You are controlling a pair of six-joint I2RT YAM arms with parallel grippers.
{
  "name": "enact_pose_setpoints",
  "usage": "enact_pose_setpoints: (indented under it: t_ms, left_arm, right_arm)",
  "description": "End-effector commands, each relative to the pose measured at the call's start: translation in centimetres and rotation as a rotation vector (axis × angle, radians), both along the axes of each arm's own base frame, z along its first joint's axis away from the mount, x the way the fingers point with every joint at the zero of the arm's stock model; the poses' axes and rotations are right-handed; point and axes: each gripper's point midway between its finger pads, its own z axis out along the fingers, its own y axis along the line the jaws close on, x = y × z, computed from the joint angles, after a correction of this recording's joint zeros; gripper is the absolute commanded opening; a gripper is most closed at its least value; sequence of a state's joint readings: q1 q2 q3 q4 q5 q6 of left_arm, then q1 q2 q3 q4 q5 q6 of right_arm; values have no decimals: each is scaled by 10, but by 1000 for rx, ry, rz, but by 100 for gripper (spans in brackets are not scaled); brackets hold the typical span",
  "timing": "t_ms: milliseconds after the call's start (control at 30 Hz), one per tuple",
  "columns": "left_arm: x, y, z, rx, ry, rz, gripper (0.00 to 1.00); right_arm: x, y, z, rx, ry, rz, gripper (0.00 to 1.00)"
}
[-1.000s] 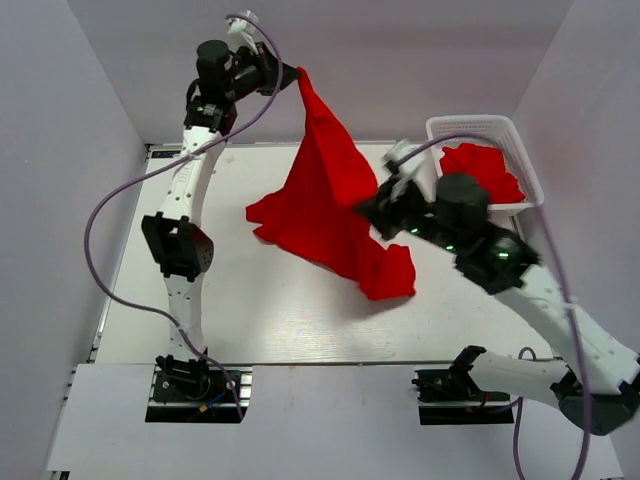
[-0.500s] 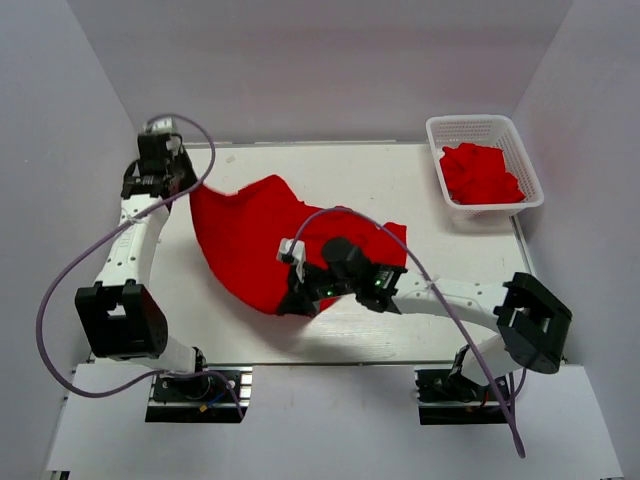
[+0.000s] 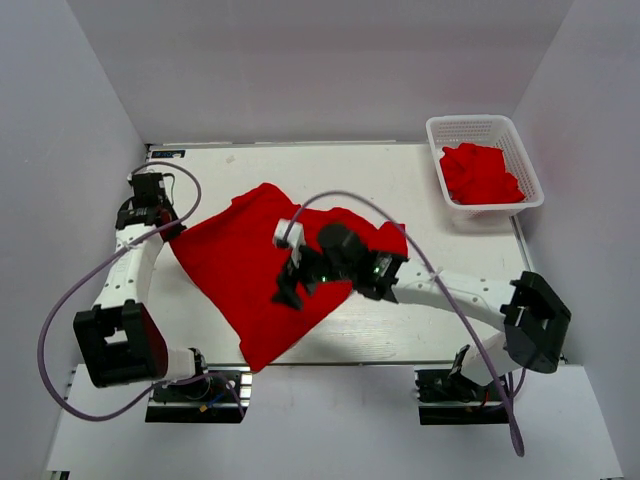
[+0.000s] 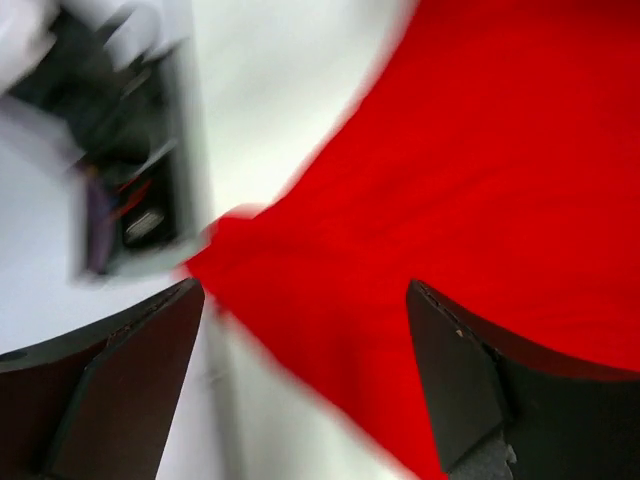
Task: Fold and stack the t-shirts
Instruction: Flatten out the tshirt
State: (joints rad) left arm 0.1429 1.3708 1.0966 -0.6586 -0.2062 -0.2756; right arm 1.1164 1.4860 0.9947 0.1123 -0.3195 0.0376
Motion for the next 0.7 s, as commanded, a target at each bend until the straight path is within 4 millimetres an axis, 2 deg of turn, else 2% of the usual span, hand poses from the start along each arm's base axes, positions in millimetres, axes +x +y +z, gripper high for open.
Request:
enact_pose_setpoints:
  t_ms: [0,67,100,133,167,200,233,267,300,333,367,400,433,500,533,567,600,667]
  left_arm:
    - [-19,14,7,34,-12,73,0]
    - [-25,13,3,18,-7,71,0]
    - [-28,12,3,18,-10,71,0]
    - [-32,14,-2,16,4,80,0]
    - [-32,14,-2,16,4,80,0]
    - [-38,13,-9,14,19,80,0]
    - [-43,12,-14,11,42,80,0]
    - [-46,16,-15,13,40,103,0]
    - [-55,18,-22,20,75,127,0]
    - [-59,21,-23,15,73,147,0]
    - [-67,26,-21,28,72,176,0]
    - [-71,25,-25,27,78,177,0]
    - [-75,27,-24,28,74,187,0]
    - [-79,31,-20,36,65,204,0]
    - [-83,33,-18,36,63,215,0]
    - [-84,31,-19,31,74,201,0]
    - [-88,33,-14,33,59,212,0]
    - [-90,31,-13,31,51,197,0]
  right_arm:
    - [84,-12,87,77,-294,-236,88]
    - [115,-16,115,101,-380,-287,88]
    - [138,-18,96,49,-374,-321,88]
    - [150,-16,104,52,-398,-329,88]
    - [163,-13,87,9,-383,-335,88]
    - [190,-19,105,28,-397,-391,88]
    - [206,-13,71,-38,-366,-403,88]
    - [222,-17,66,-42,-338,-448,88]
    - [240,-17,80,-16,-346,-485,86]
    - [248,-15,40,-89,-282,-489,86]
    - [258,-18,31,-97,-257,-501,84]
    - [270,-18,37,-83,-260,-516,84]
    - [277,-20,13,-128,-231,-517,83]
    - [288,-19,-20,-186,-188,-519,83]
    - [296,-25,-25,-191,-179,-533,84]
    - [300,-29,-39,-219,-161,-547,84]
    - [303,-31,-45,-221,-144,-567,84]
    - [313,-47,-54,-244,-137,-618,86]
